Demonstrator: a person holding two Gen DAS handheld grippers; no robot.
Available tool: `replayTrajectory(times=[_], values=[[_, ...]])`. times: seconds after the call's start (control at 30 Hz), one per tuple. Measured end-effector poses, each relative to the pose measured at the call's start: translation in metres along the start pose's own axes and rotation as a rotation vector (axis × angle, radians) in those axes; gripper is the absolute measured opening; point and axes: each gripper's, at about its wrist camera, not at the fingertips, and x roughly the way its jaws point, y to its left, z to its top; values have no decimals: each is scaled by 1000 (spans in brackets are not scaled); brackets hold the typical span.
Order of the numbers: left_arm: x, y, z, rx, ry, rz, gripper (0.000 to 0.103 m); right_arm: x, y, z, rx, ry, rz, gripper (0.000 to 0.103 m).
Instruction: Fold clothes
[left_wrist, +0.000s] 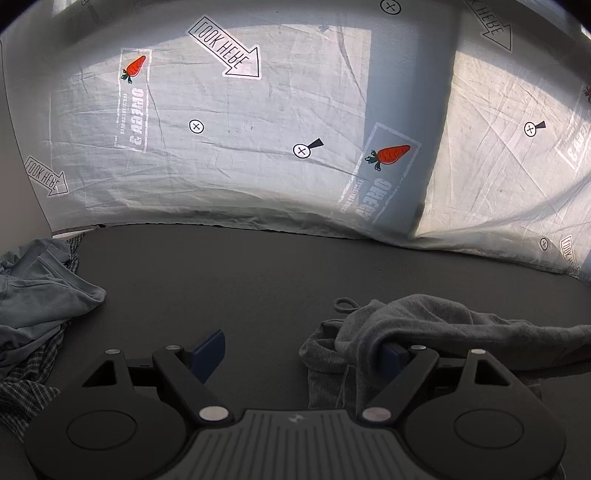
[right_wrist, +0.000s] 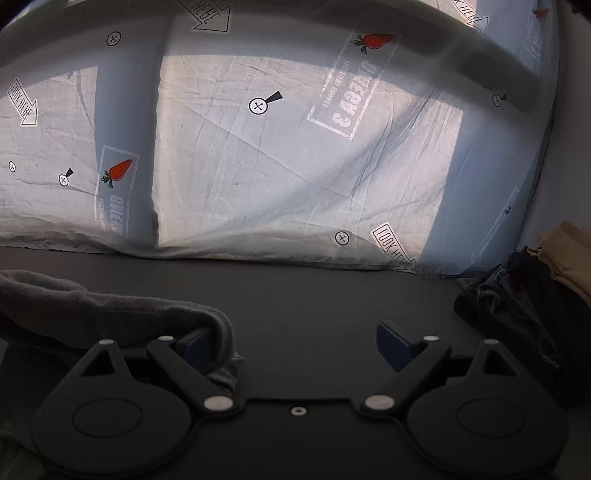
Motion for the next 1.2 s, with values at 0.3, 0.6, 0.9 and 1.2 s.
replayTrajectory(times=[0.3, 0.6, 0.9, 1.2], values=[[15, -7, -43, 174, 137, 12, 84, 9, 12, -41, -63, 166, 27, 92], [-1, 7, -33, 284, 188, -300, 91, -2, 14, -42, -46, 186, 168, 93], [23, 11, -39, 118, 222, -227, 94, 25, 17, -51, -12, 260, 146, 95], [55, 8, -69, 172, 278, -53, 96, 54, 17, -78, 7, 376, 125, 98]])
